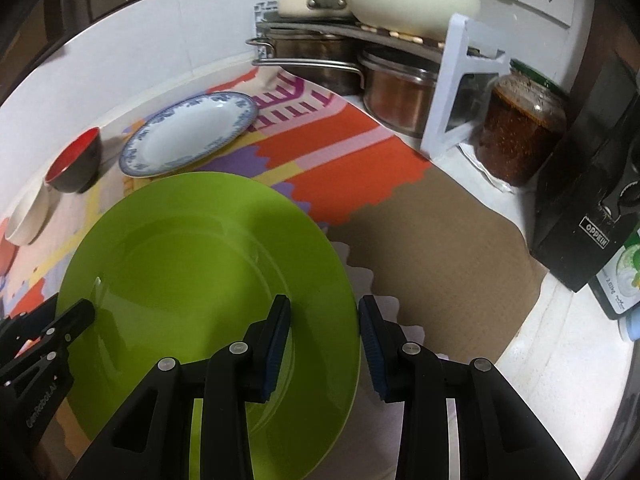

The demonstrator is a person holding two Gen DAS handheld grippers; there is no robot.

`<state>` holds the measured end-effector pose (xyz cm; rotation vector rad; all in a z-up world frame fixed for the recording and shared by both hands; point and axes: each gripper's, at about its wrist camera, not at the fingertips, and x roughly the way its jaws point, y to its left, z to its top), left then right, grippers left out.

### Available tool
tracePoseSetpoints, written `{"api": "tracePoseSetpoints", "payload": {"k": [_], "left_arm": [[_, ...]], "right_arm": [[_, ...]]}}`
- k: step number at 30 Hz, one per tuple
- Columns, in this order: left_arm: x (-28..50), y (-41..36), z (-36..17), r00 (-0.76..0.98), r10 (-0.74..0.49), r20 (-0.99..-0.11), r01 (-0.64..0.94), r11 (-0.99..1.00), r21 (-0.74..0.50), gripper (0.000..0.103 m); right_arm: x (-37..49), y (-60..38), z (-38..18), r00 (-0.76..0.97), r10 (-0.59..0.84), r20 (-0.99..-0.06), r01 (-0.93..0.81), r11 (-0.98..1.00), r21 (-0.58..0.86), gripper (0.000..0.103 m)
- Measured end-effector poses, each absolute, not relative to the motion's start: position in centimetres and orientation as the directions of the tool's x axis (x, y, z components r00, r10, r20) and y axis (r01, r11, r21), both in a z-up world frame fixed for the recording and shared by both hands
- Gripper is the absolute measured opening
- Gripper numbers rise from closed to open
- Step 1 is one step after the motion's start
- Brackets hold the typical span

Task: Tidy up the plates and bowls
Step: 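Carry the green plate toward the pot rack and lower it onto the mat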

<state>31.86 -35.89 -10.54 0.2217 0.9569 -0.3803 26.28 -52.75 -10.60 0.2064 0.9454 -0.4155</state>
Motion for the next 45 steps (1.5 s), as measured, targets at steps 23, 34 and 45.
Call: {"api": "tracePoseSetpoints", "payload": {"k": [23,34,45], "left_arm": [[32.6,-37.2,-12.3,0.491,-0.182,-0.852,0.412,0.91,0.042,0.038],[32.6,-37.2,-12.2,0.489,-0.19,-0.852,0.418,0.908,0.037,0.039],[32.1,-35.5,-9.6,0.563,-0.212,-0.799,0.395,0.918,0.035,0.063]], "right_arm": [[26.5,-53.7,-11.9,0.499,-0.253,-0.829,0.434,0.901,-0.015,0.037],[26.5,-53.7,-11.8,0.504,-0.251,-0.826,0.436,0.9,-0.008,0.038],[25.5,-52.9,-10.5,0.536,-0.257,-0.805,0.418,0.908,-0.012,0.047]]}}
